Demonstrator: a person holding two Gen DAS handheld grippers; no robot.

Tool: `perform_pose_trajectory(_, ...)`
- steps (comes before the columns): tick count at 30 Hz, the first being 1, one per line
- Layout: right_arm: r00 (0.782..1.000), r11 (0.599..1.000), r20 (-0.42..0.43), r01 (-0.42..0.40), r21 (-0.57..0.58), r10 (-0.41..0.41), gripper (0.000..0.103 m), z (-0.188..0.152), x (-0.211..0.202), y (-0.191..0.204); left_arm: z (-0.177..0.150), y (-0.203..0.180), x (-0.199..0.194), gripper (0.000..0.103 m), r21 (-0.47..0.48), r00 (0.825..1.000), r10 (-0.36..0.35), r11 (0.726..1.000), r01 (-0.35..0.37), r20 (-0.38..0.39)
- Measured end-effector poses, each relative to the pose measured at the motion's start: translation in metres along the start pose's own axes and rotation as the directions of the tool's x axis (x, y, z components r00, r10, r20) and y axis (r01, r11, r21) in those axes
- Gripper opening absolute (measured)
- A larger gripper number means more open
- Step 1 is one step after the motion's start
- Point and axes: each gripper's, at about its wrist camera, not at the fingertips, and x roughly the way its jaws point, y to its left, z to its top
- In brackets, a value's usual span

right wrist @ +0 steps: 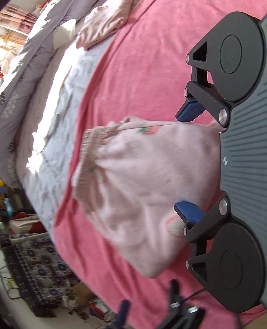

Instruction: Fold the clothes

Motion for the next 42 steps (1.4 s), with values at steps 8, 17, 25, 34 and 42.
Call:
perform_pose_trajectory(8,0.995,1.0,-0.101,0.012,-0.005,-0.013,0.086,-0.051,-0.027,-0.005,0.037,-0.016,0.021,0.103,0.051,0.998,-0.003,0.999,0.0,0.058)
perform_pose_trajectory(17,0.967,0.995,-0.235,0.104,-0.002,-0.101,0.099,-0.052,0.005,-0.031,0.029,0.015,0.057,0.103,-0.125,0.985,-0.166,0.979,0.159,-0.052)
perform_pose_trajectory(25,0.96,0.992,-0.281,0.04,0.12,-0.004,0.103,-0.079,0.001,-0.055,0.029,-0.002,0.039,0.103,-0.078,0.973,-0.229,0.971,0.227,-0.023)
perform_pose_trajectory(34,0.961,0.989,-0.278,0.04,0.142,0.001,0.103,-0.083,0.003,-0.054,0.031,-0.062,0.042,0.103,0.063,0.989,-0.096,0.993,0.104,-0.117)
perform_pose_trajectory(42,0.975,0.991,-0.22,0.044,0.124,-0.015,0.103,-0.093,-0.007,-0.048,0.029,-0.075,0.038,0.103,0.008,0.98,-0.102,0.994,0.105,-0.173)
